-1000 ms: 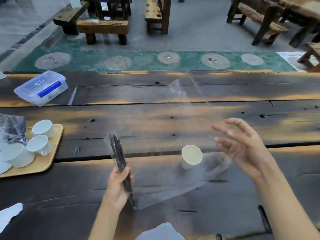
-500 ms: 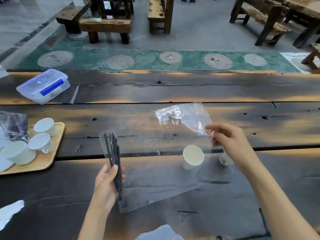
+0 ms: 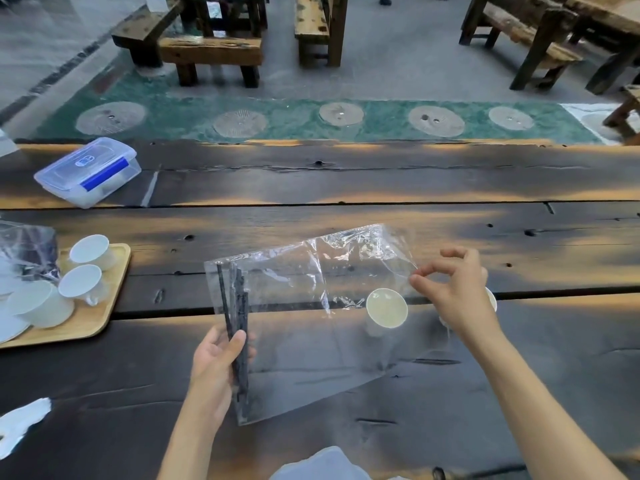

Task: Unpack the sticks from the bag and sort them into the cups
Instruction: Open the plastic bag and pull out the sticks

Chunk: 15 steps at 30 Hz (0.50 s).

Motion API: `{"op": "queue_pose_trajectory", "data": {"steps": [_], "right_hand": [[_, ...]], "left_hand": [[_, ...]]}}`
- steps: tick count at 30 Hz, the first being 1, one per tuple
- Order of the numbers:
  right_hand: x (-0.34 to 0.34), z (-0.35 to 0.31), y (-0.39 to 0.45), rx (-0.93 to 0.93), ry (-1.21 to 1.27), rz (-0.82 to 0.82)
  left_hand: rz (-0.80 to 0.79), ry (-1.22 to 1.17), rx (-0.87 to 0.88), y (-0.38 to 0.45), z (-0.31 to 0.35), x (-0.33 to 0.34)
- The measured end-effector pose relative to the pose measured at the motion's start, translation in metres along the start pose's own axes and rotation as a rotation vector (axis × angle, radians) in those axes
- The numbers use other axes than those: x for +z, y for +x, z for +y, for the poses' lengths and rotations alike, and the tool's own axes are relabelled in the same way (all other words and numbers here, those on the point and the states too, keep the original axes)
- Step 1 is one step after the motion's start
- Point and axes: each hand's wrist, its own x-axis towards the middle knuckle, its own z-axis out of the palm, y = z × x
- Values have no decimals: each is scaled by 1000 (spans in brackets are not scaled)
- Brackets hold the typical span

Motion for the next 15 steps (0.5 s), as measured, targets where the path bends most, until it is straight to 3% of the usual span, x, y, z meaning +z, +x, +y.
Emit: {"op": "queue_pose_trajectory", "data": {"steps": [3,7,11,15], "right_hand": [[3,1,-2,-31,-44,62],[-2,0,-2,111,219,-128],[-12,-1,-7,125,248,-227],[-26,-9,-13,205,684,-457]], "left_hand": [[1,39,-3,-3,0,6],[19,48,-20,-2,-2,7],[14,57,-16,-3,-1,3],[7,55,-44,-3,1,-1]]}}
